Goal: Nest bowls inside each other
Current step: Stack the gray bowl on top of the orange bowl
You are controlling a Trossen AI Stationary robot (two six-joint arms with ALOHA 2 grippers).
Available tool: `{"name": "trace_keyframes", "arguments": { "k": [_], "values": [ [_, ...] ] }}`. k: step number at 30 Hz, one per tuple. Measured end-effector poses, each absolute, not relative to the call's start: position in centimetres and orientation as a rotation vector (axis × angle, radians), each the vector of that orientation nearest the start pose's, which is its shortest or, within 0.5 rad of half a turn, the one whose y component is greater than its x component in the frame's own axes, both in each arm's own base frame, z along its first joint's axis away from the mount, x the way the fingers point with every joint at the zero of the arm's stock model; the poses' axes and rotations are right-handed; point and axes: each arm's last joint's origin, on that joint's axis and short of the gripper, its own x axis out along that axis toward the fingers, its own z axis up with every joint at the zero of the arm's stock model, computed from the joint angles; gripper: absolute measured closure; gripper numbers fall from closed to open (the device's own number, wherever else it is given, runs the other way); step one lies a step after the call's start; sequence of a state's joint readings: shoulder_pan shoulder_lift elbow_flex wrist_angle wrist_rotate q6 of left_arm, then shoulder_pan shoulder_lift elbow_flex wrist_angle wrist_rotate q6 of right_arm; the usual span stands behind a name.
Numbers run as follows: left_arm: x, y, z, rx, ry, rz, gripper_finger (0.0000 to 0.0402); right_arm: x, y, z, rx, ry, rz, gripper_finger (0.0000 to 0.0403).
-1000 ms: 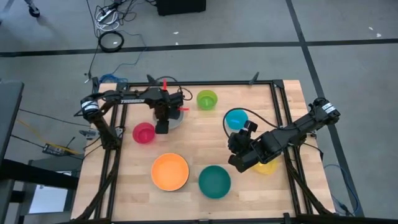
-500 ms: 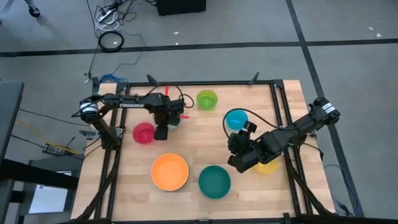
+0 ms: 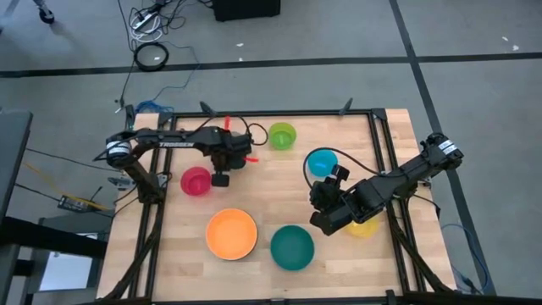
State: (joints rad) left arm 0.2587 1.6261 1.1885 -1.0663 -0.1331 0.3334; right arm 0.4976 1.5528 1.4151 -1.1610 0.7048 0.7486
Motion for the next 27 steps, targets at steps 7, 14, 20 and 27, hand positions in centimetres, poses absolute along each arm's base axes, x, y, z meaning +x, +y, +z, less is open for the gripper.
{"name": "trace_keyframes", "arguments": {
  "k": [7, 14, 20, 27],
  "values": [
    [27.3, 0.8, 35.0, 0.062, 1.195, -0.025, 0.0394, 26.3, 12.1, 30.6, -0.068, 0.921, -0.549, 0.0245],
    [26.3, -10.6, 37.6, -0.065, 1.035, -0.187, 0.0394, 26.3, 12.1, 30.6, -0.072, 0.915, -0.552, 0.0245],
    [26.8, -16.4, 34.6, -0.096, 1.126, -0.191, 0.0394, 26.3, 12.2, 30.7, -0.070, 0.912, -0.550, 0.0245],
    [28.3, -18.0, 31.4, -0.095, 1.218, -0.047, 0.0365, 26.5, 12.5, 30.7, -0.055, 0.902, -0.524, 0.0245]
  ]
}}
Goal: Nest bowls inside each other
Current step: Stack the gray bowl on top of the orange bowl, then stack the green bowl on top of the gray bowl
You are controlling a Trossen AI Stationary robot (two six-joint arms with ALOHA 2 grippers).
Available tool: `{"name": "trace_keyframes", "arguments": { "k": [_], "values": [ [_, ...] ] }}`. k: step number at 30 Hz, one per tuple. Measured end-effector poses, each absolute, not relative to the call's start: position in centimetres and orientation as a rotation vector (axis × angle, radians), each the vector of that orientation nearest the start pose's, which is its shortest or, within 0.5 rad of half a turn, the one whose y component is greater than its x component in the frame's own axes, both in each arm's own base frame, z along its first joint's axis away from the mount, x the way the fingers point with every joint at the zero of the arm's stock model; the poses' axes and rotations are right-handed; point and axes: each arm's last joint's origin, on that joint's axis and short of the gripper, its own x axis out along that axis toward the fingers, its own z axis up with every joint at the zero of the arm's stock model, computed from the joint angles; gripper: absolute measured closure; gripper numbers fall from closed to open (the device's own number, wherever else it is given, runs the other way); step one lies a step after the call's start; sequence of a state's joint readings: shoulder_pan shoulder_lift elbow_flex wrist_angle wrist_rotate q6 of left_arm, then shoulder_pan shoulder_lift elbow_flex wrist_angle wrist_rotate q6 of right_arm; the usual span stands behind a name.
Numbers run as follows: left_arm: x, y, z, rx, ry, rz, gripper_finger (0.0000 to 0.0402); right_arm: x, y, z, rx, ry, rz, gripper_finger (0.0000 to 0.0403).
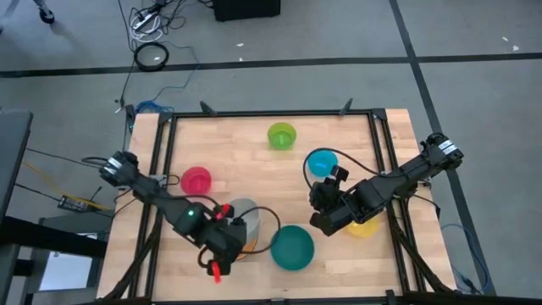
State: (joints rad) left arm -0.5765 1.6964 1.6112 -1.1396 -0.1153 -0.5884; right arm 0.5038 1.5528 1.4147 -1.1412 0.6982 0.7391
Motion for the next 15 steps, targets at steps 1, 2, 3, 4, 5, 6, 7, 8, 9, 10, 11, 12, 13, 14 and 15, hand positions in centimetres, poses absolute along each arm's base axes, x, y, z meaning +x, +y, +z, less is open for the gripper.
{"name": "trace_keyframes", "arguments": {
  "k": [1, 2, 3, 4, 5, 6, 7, 8, 9, 10, 11, 12, 13, 14, 15],
  "values": [
    [28.35, -17.91, 31.21, -0.110, 1.227, -0.029, 0.0350, 26.46, 12.49, 30.69, -0.052, 0.907, -0.520, 0.0245],
    [28.43, -17.78, 31.04, -0.123, 1.241, -0.011, 0.0335, 26.46, 12.51, 30.67, -0.047, 0.913, -0.514, 0.0245],
    [28.39, -17.61, 30.94, -0.130, 1.258, 0.007, 0.0320, 26.44, 12.56, 30.66, -0.044, 0.917, -0.509, 0.0245],
    [28.27, -17.50, 30.87, -0.140, 1.275, 0.026, 0.0306, 26.39, 12.66, 30.65, -0.043, 0.920, -0.502, 0.0245],
    [28.19, -17.45, 30.85, -0.153, 1.285, 0.038, 0.0292, 26.37, 12.72, 30.65, -0.041, 0.922, -0.498, 0.0245],
    [28.16, -17.45, 30.85, -0.165, 1.290, 0.041, 0.0280, 26.33, 12.81, 30.65, -0.042, 0.922, -0.494, 0.0245],
    [28.12, -17.48, 30.85, -0.179, 1.303, 0.034, 0.0268, 26.30, 12.89, 30.65, -0.043, 0.921, -0.492, 0.0245],
    [28.05, -17.52, 30.83, -0.196, 1.320, 0.024, 0.0258, 26.29, 12.92, 30.65, -0.042, 0.921, -0.490, 0.0245],
    [28.00, -17.57, 30.82, -0.214, 1.334, 0.014, 0.0250, 26.27, 12.97, 30.65, -0.042, 0.921, -0.488, 0.0245],
    [27.98, -17.62, 30.82, -0.228, 1.343, 0.004, 0.0243, 26.23, 13.05, 30.65, -0.041, 0.921, -0.486, 0.0245],
    [27.94, -17.69, 30.83, -0.242, 1.353, -0.005, 0.0237, 26.20, 13.11, 30.64, -0.038, 0.922, -0.484, 0.0245],
    [27.90, -17.75, 30.84, -0.258, 1.362, -0.013, 0.0232, 26.15, 13.21, 30.64, -0.036, 0.923, -0.479, 0.0245],
    [27.87, -17.80, 30.83, -0.272, 1.372, -0.019, 0.0228, 26.12, 13.28, 30.63, -0.034, 0.928, -0.473, 0.0245],
    [27.85, -17.84, 30.85, -0.285, 1.382, -0.032, 0.0225, 26.09, 13.33, 30.60, -0.026, 0.936, -0.464, 0.0245],
    [27.82, -17.89, 30.84, -0.296, 1.393, -0.046, 0.0224, 26.08, 13.40, 30.57, -0.007, 0.949, -0.452, 0.0245]
  ]
}}
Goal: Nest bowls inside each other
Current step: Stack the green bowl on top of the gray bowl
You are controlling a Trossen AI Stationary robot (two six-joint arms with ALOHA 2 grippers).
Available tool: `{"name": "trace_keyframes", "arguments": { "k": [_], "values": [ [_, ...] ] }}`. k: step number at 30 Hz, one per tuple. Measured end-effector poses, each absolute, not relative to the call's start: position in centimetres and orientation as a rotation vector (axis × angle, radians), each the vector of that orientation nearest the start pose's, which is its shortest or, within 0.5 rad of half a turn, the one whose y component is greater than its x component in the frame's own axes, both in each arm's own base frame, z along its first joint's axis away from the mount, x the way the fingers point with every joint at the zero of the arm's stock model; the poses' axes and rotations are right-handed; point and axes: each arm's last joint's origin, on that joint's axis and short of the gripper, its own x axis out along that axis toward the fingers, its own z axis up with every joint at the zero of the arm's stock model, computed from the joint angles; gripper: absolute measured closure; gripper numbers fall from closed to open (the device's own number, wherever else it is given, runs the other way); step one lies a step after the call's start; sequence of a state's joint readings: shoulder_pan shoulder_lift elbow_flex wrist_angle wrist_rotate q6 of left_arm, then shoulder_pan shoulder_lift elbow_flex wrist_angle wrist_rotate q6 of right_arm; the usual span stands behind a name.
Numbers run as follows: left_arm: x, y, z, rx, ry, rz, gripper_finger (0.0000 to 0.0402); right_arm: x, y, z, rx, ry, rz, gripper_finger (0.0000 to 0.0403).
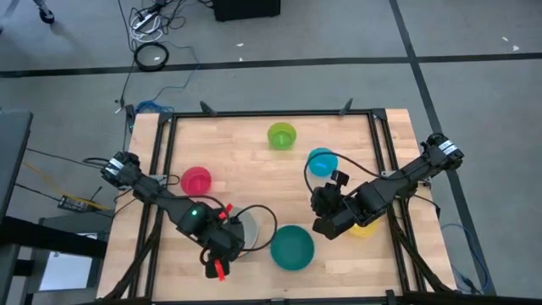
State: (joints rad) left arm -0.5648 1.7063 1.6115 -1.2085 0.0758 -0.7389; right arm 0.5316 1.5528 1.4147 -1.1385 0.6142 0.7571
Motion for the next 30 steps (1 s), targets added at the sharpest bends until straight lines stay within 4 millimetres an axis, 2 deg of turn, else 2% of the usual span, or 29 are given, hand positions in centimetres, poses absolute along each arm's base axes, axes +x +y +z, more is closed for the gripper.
{"name": "trace_keyframes", "arguments": {
  "k": [4, 9, 14, 19, 24, 30],
  "values": [
    [27.5, -17.8, 30.8, -0.279, 1.435, -0.060, 0.0223, 26.2, 14.0, 30.0, 0.129, 1.037, -0.335, 0.0245],
    [26.5, -16.7, 31.4, -0.170, 1.417, 0.055, 0.0223, 27.0, 14.8, 27.6, 0.285, 1.044, -0.193, 0.0245],
    [25.2, -15.1, 33.1, -0.051, 1.275, 0.220, 0.0222, 27.9, 13.8, 24.4, 0.398, 0.981, -0.232, 0.0242],
    [23.5, -13.4, 35.4, -0.027, 1.118, 0.347, 0.0222, 27.8, 12.3, 21.8, 0.469, 0.994, -0.303, 0.0235],
    [22.1, -12.1, 37.3, -0.009, 0.952, 0.437, 0.0222, 28.0, 12.1, 20.3, 0.565, 0.986, -0.238, 0.0232],
    [21.1, -11.2, 38.5, 0.005, 0.854, 0.484, 0.0222, 28.2, 12.3, 20.2, 0.613, 0.966, -0.187, 0.0232]
  ]
}}
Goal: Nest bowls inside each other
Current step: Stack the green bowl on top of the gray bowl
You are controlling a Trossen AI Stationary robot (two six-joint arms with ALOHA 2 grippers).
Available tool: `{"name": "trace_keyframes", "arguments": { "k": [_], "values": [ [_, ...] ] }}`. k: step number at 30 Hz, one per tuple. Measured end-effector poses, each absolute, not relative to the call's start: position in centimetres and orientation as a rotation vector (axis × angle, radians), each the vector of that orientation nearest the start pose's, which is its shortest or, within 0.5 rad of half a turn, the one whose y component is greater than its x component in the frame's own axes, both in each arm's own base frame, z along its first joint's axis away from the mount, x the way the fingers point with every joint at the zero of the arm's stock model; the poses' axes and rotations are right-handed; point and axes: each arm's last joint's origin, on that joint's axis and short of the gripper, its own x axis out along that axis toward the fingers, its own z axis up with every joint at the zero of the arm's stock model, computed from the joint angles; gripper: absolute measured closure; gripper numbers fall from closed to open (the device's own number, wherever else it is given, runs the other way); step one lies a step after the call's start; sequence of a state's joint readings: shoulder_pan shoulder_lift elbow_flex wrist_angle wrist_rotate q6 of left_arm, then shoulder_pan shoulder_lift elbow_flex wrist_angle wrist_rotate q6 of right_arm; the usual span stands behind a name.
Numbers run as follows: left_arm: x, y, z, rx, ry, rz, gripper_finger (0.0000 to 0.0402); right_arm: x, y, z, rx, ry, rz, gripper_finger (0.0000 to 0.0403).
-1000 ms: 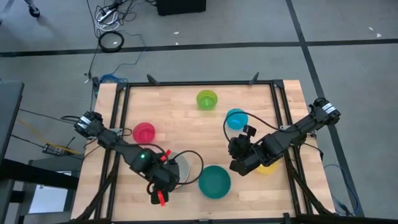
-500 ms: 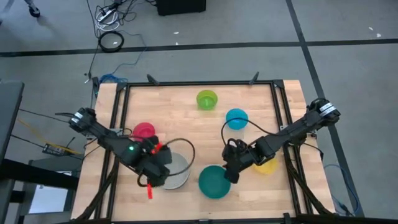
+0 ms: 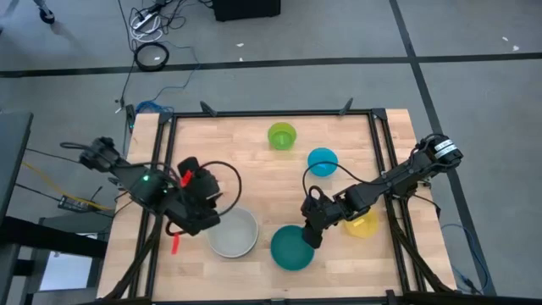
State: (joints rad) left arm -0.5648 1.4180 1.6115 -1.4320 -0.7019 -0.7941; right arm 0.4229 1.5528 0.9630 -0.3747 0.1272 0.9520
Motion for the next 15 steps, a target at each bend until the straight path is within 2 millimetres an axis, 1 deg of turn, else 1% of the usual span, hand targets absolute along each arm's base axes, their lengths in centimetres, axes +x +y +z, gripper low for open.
{"name": "trace_keyframes", "arguments": {
  "k": [3, 6, 9, 13, 15],
  "values": [
    [21.0, -11.0, 38.7, 0.011, 0.841, 0.491, 0.0222, 28.1, 12.4, 20.2, 0.614, 0.965, -0.185, 0.0232],
    [21.0, -11.1, 38.7, 0.012, 0.839, 0.492, 0.0222, 28.3, 12.5, 19.7, 0.609, 0.981, -0.193, 0.0232],
    [21.0, -11.0, 38.7, 0.015, 0.838, 0.493, 0.0222, 28.7, 12.9, 18.8, 0.610, 0.987, -0.193, 0.0232],
    [21.0, -11.0, 38.7, 0.016, 0.837, 0.493, 0.0222, 29.2, 13.5, 17.0, 0.594, 1.028, -0.199, 0.0233],
    [21.0, -11.1, 38.7, 0.016, 0.836, 0.494, 0.0222, 29.4, 13.6, 16.4, 0.585, 1.034, -0.209, 0.0233]
  ]
}}
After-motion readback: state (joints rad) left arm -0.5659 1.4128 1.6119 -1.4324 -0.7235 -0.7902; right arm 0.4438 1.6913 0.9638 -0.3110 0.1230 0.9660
